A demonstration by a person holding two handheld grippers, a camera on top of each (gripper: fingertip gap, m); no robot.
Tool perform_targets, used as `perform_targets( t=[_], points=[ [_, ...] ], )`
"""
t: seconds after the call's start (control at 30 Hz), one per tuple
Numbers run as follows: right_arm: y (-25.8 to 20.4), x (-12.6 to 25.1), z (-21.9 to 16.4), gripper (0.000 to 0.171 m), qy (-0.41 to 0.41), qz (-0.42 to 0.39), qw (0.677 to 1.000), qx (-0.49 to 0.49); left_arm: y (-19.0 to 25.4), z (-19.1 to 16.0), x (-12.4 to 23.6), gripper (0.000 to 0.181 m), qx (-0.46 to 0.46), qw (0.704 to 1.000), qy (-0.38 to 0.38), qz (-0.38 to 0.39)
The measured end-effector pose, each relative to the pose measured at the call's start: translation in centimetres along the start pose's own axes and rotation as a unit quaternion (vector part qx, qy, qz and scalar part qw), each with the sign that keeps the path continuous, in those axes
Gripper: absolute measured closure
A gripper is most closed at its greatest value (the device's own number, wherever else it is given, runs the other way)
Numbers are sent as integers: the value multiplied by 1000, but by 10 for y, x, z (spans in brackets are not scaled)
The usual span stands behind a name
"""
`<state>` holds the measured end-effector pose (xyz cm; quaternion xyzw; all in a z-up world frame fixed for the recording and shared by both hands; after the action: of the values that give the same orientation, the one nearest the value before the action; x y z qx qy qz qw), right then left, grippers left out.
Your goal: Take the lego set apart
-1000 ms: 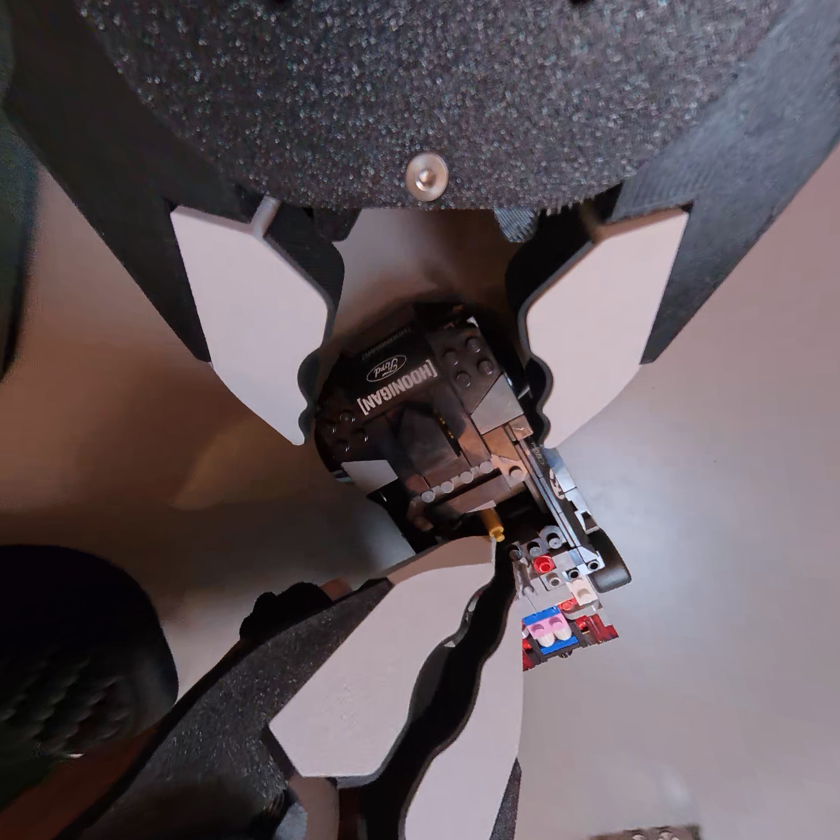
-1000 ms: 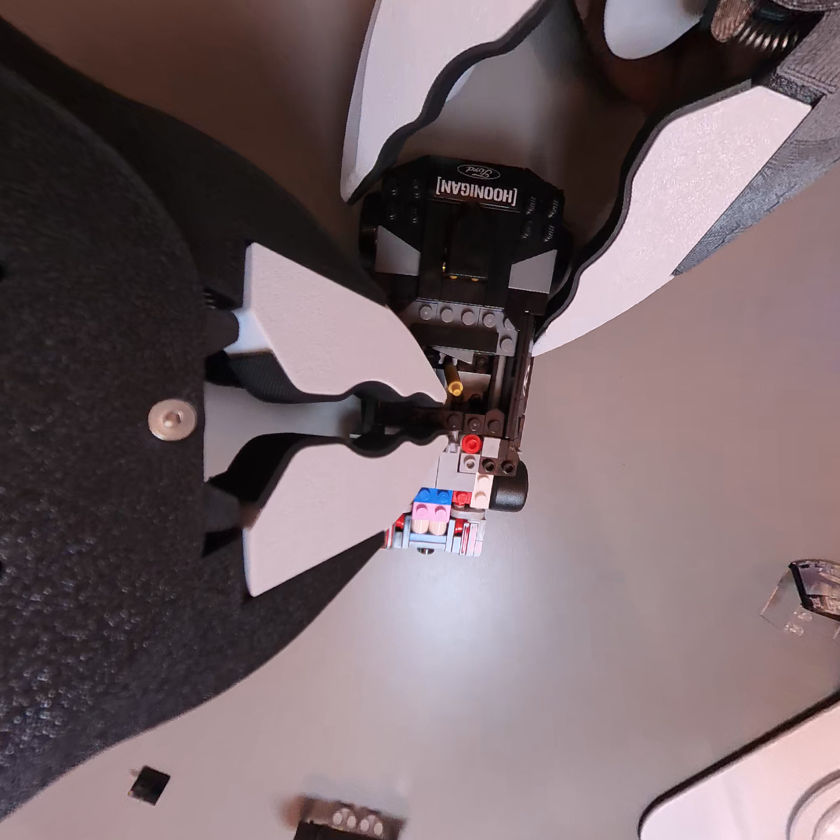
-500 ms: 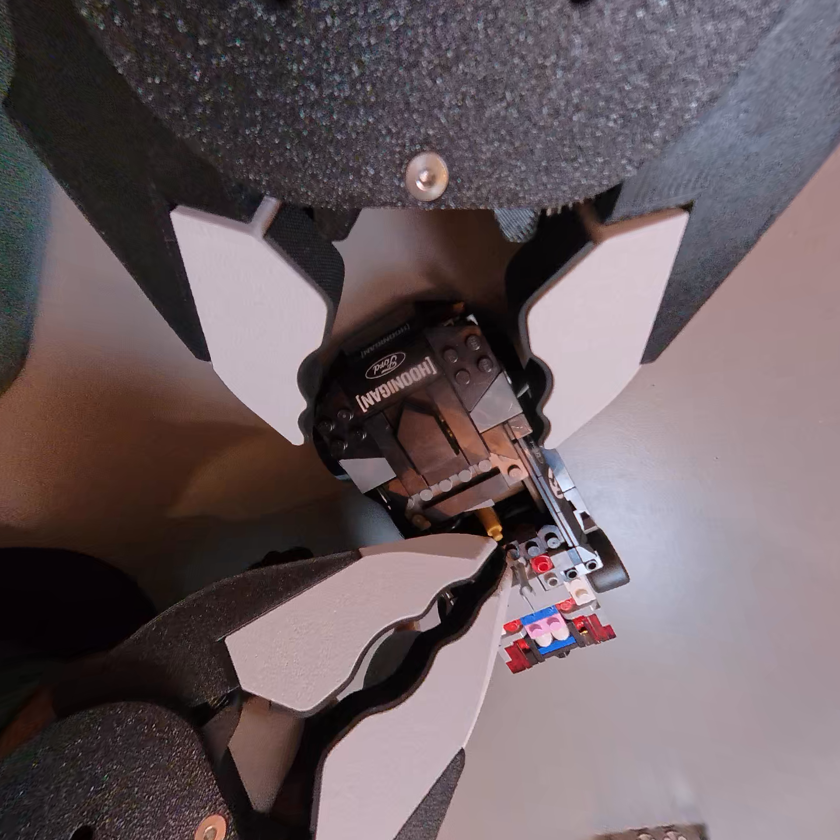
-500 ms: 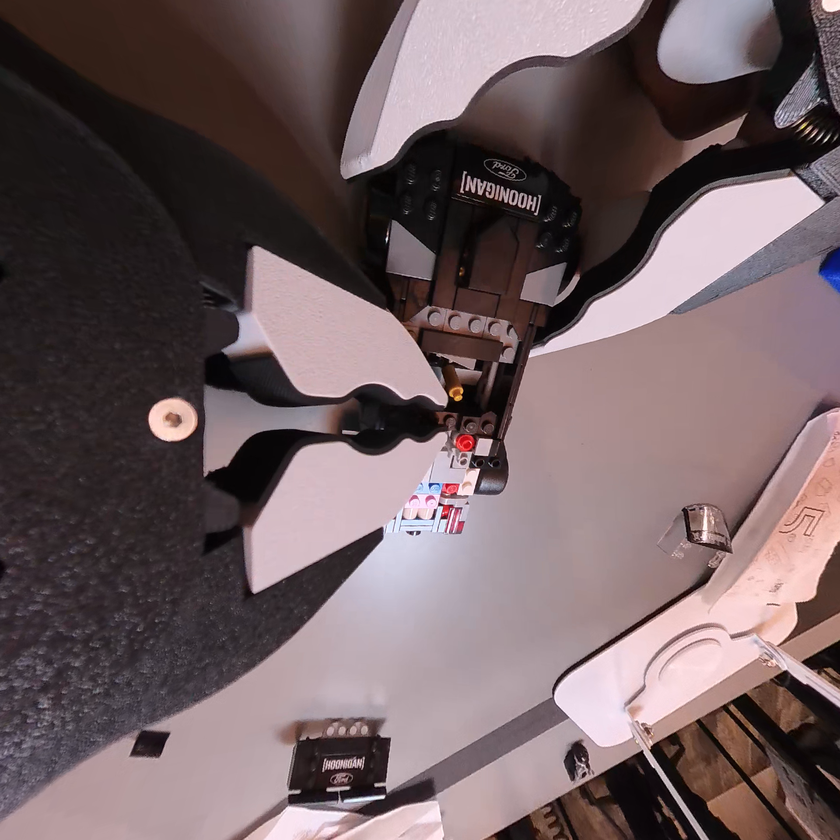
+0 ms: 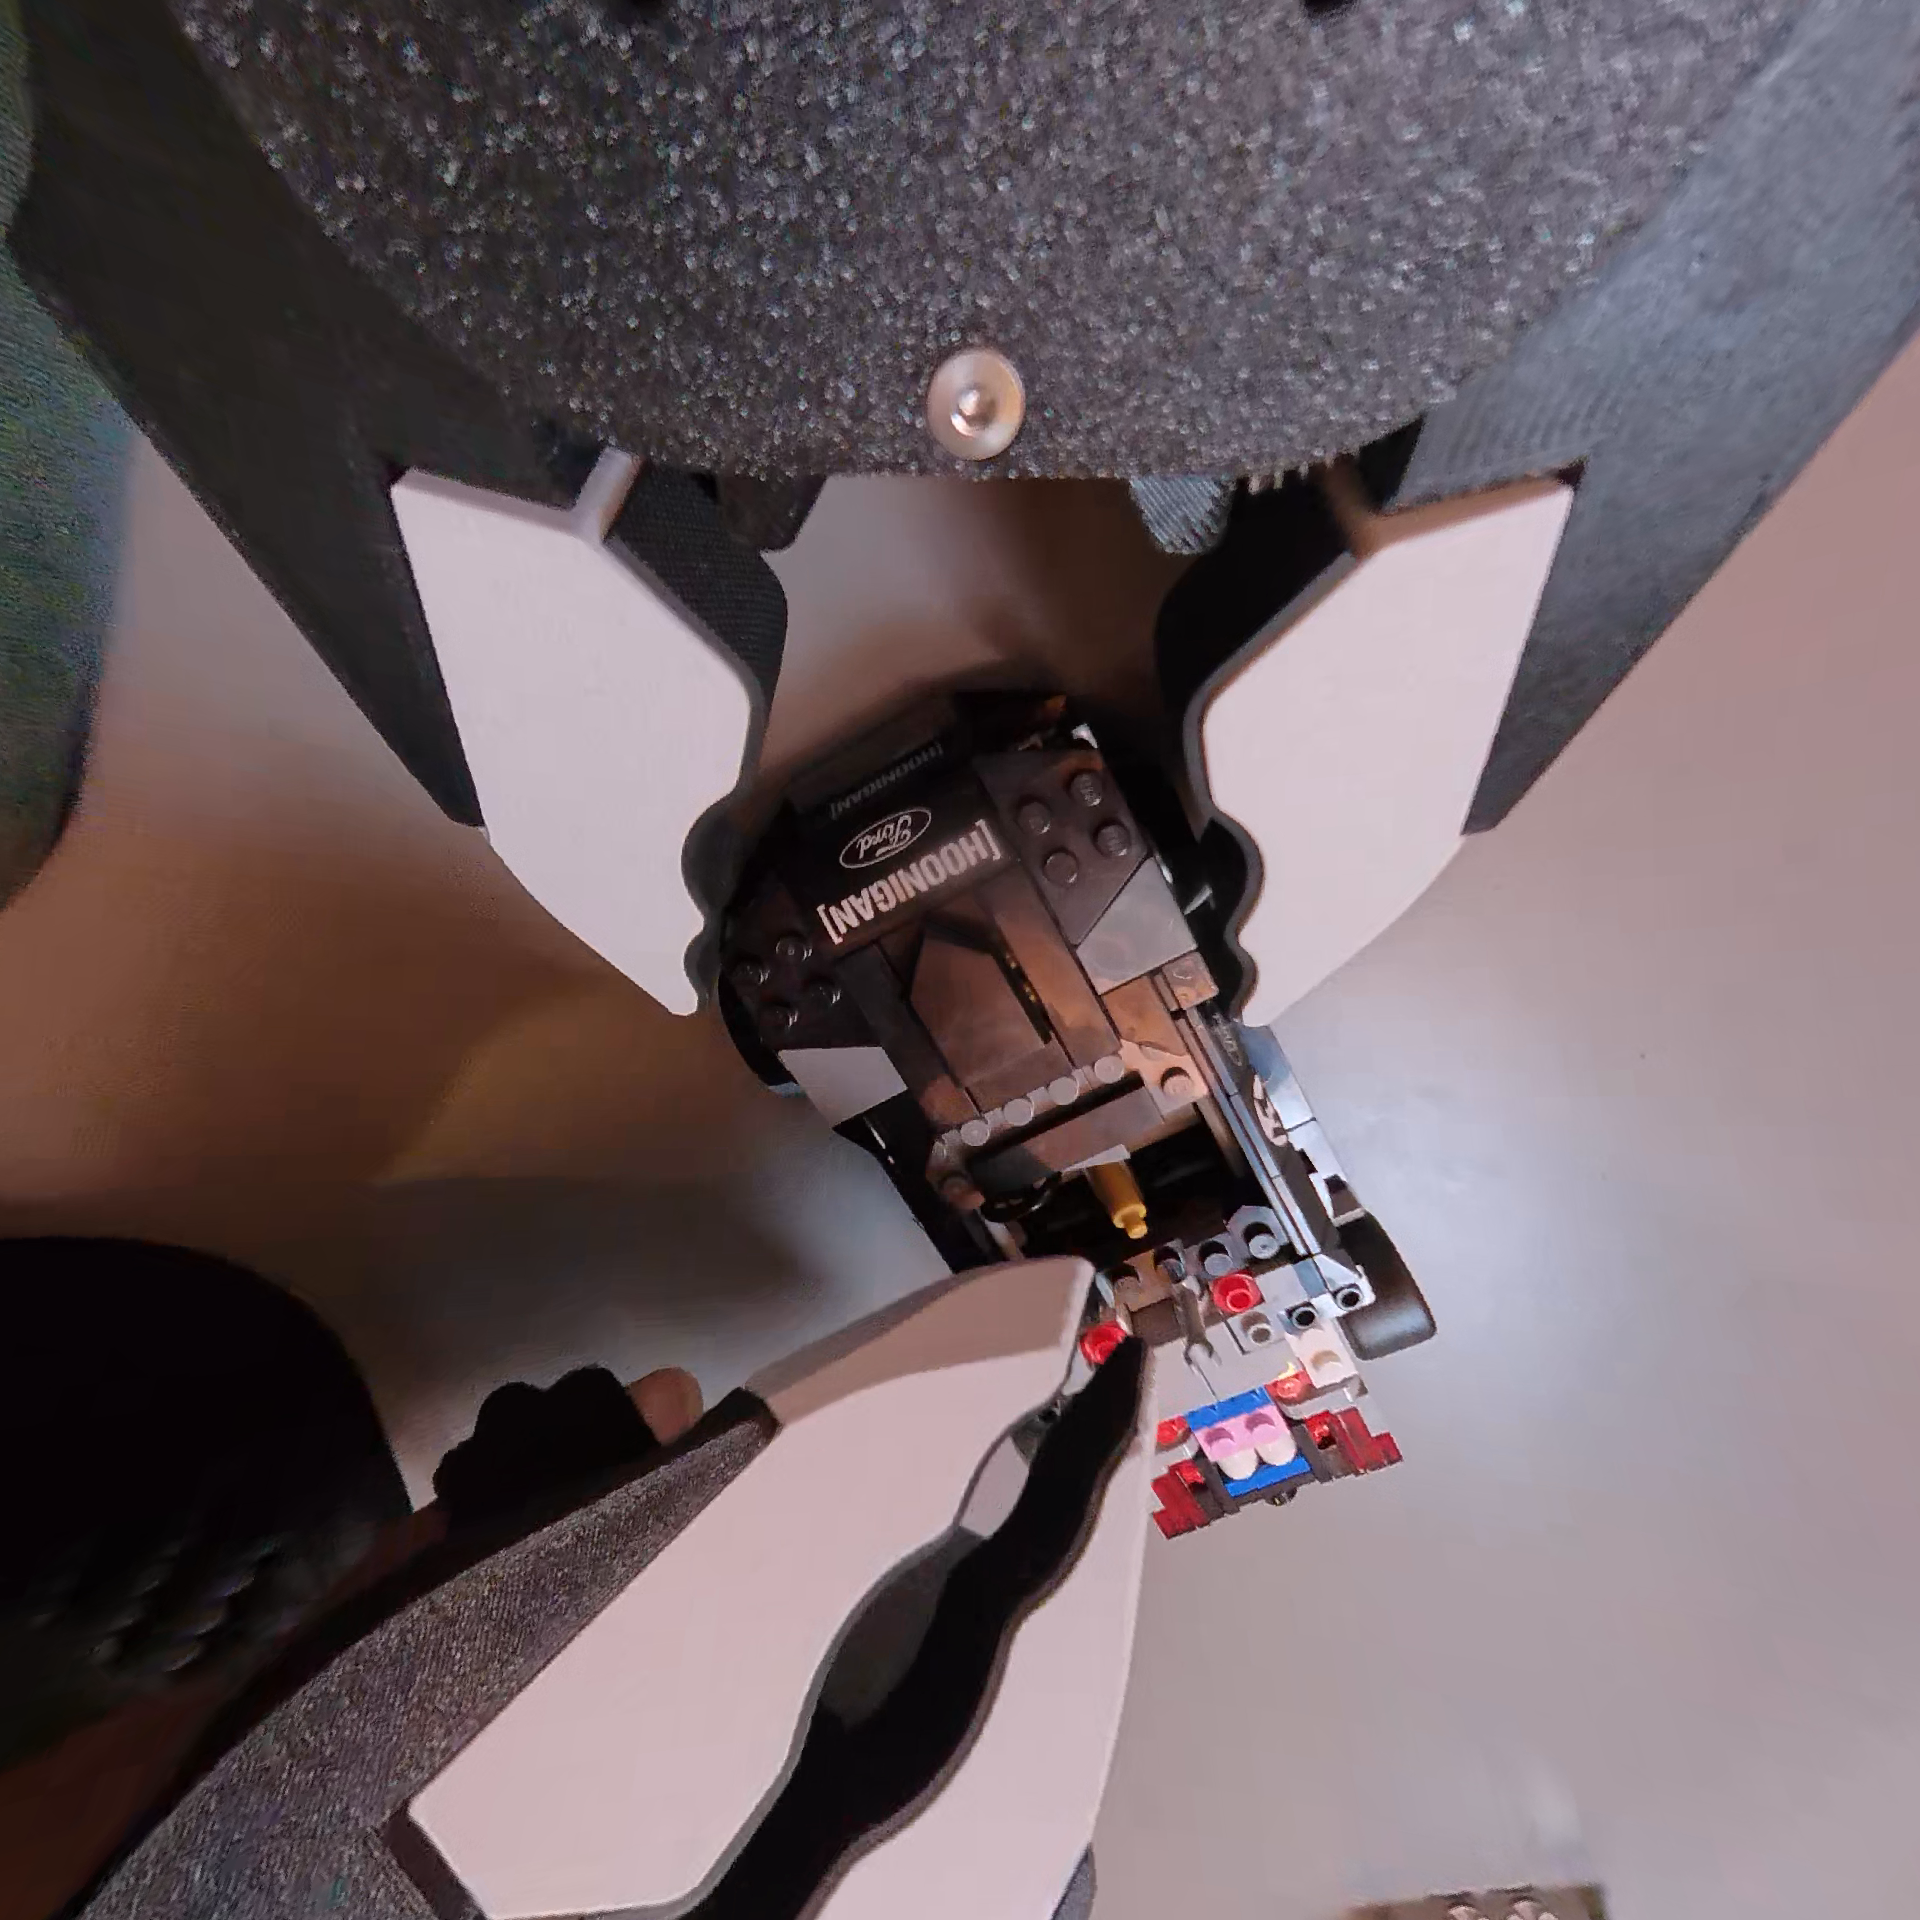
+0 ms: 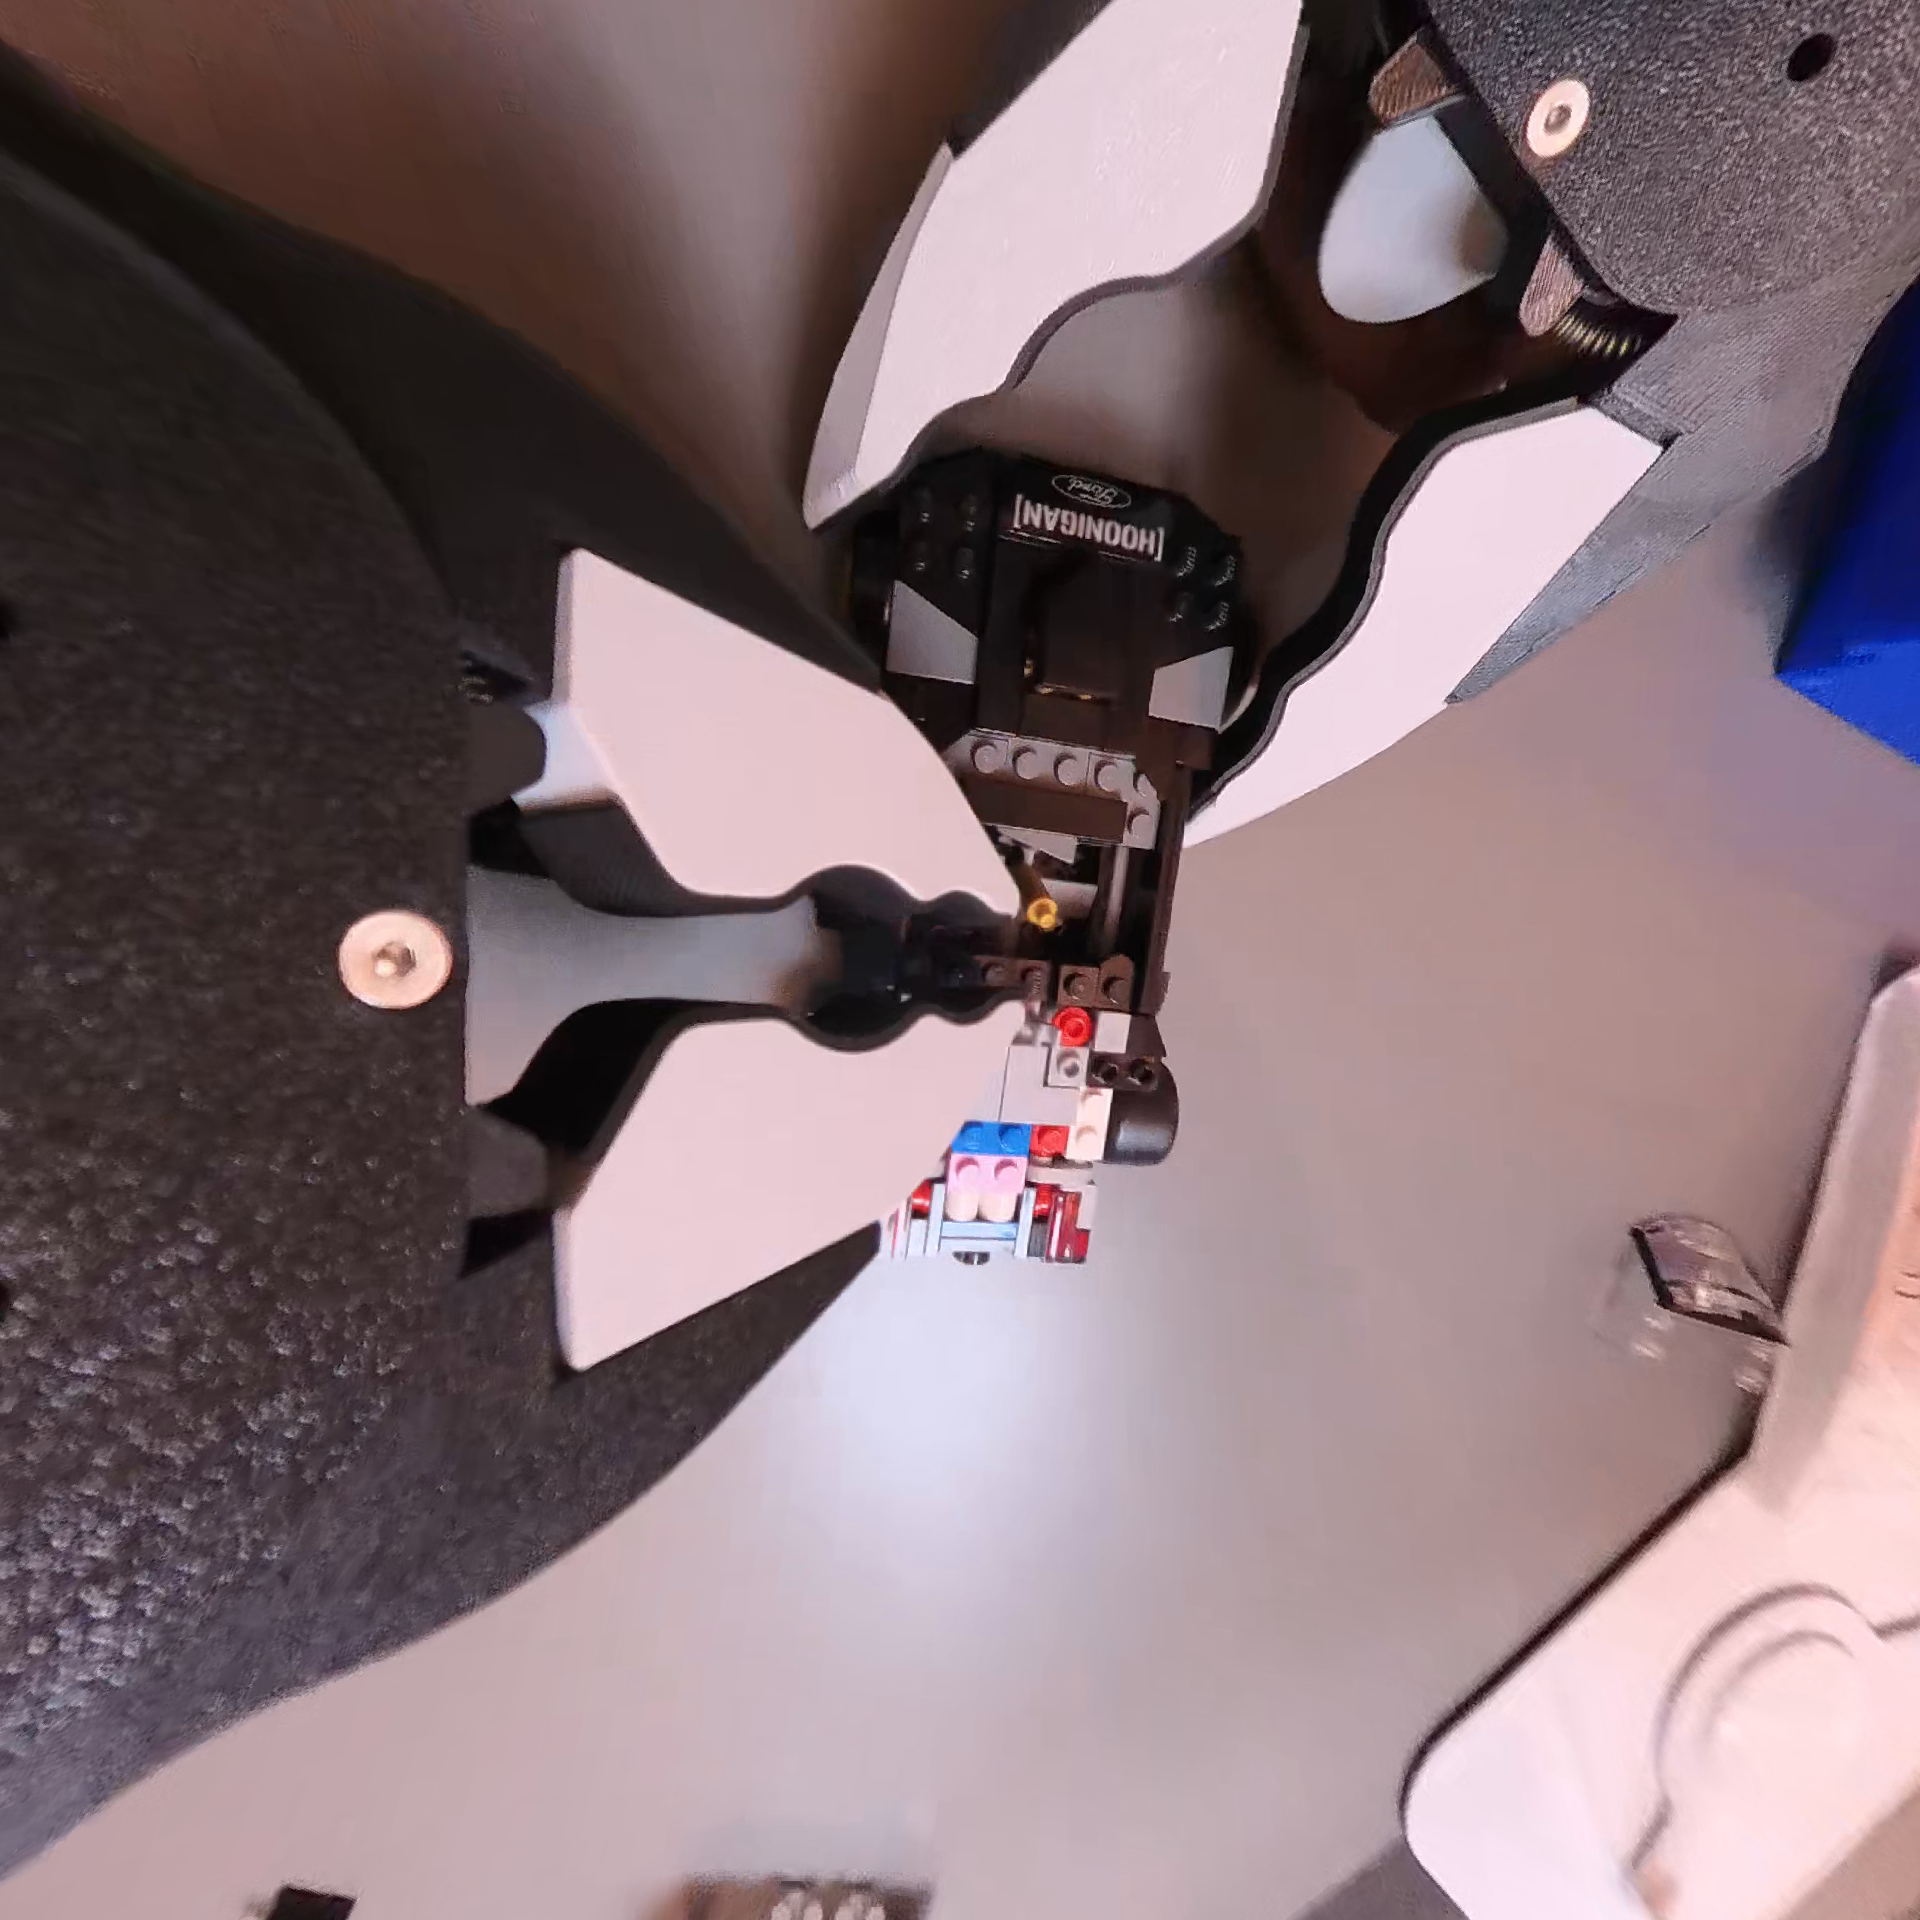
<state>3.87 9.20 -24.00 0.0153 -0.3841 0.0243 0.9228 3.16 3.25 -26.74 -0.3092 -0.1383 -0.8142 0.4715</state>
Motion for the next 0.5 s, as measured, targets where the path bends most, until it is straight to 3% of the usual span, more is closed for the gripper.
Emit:
perform_targets(
  t=[0.07,0.5],
  points=[
    [1,-3,-3,153,-32,0,999,-1,0,0,0,92,2,1000,0,2],
    [4,-14,-4,163,-140,-20,990,14,1,-1,0,93,-2,1000,-2,5]
  ],
)
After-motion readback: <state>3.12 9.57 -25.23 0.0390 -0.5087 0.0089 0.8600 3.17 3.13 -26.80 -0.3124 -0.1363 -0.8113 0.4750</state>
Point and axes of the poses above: each gripper's, where its closed fingertips meet, x back along the fingers, z out of its top, y = z × x across the jaws, the point moved 2 cm from there along x, back along the fingers, and after that the axes turned 10 degrees about -x, right-handed, at the moved point
